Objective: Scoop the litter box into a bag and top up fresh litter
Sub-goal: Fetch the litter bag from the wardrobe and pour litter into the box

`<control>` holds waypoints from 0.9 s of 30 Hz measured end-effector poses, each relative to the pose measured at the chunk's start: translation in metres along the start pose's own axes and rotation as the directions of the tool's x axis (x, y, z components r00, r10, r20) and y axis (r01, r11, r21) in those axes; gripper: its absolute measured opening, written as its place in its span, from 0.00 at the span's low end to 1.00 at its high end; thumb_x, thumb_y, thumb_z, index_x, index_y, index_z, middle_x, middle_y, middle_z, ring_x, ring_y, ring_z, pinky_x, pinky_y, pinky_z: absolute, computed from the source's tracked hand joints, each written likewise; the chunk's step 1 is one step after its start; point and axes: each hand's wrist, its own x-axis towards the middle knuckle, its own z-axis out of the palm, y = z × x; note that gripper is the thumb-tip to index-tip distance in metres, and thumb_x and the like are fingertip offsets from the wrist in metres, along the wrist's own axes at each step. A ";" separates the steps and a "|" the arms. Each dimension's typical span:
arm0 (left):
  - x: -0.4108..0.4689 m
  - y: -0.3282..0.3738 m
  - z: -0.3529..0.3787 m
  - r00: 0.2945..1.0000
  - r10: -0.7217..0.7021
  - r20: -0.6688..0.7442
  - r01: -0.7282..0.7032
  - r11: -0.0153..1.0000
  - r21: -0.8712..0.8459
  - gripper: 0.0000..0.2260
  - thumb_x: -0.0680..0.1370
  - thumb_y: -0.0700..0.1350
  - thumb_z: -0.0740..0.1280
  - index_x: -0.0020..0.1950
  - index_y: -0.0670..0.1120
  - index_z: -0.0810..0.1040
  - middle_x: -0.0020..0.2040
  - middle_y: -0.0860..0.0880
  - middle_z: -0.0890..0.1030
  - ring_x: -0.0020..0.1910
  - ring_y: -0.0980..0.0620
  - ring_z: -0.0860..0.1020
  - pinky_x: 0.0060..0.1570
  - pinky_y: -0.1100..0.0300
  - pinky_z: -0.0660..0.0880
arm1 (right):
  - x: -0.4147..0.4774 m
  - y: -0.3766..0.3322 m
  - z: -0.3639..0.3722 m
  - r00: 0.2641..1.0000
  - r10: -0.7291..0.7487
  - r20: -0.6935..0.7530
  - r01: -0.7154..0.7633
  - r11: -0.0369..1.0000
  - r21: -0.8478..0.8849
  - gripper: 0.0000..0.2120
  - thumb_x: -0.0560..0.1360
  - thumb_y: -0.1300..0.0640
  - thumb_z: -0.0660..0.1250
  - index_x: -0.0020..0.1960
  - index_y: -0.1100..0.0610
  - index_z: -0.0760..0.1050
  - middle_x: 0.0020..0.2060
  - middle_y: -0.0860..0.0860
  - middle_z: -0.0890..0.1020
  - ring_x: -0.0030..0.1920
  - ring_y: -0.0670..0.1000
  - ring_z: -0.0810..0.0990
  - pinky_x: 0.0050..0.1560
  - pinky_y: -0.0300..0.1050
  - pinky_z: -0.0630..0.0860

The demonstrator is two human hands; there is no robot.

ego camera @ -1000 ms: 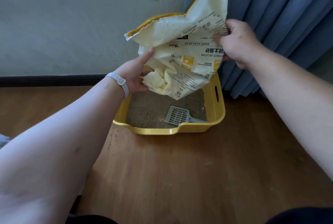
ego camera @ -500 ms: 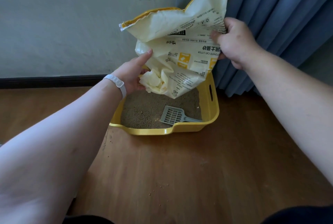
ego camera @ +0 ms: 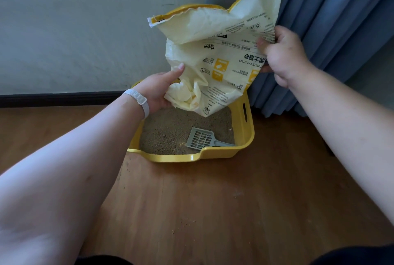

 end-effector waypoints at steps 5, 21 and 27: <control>-0.003 0.018 0.014 0.987 0.070 -0.143 -0.051 0.990 0.132 0.18 0.72 0.47 0.75 0.58 0.42 0.79 0.49 0.46 0.86 0.46 0.45 0.85 0.49 0.47 0.81 | -0.001 0.008 -0.008 0.999 0.042 0.004 -0.042 0.998 0.055 0.07 0.81 0.62 0.61 0.53 0.52 0.75 0.47 0.50 0.84 0.43 0.48 0.85 0.34 0.46 0.81; -0.012 0.043 0.049 0.863 0.467 -0.192 -0.196 0.661 0.724 0.13 0.81 0.52 0.60 0.45 0.45 0.78 0.39 0.47 0.79 0.34 0.47 0.76 0.35 0.55 0.76 | -0.012 0.057 -0.039 0.901 0.428 0.075 -0.433 0.869 0.237 0.16 0.79 0.64 0.64 0.66 0.56 0.72 0.57 0.54 0.82 0.56 0.54 0.82 0.44 0.53 0.83; -0.019 0.045 0.059 0.813 0.559 -0.166 -0.255 0.596 0.762 0.14 0.81 0.52 0.61 0.39 0.46 0.74 0.37 0.48 0.77 0.35 0.46 0.75 0.39 0.52 0.77 | -0.014 0.056 -0.047 0.904 0.415 0.101 -0.427 0.881 0.204 0.31 0.69 0.56 0.77 0.68 0.53 0.69 0.54 0.51 0.84 0.53 0.53 0.84 0.59 0.63 0.76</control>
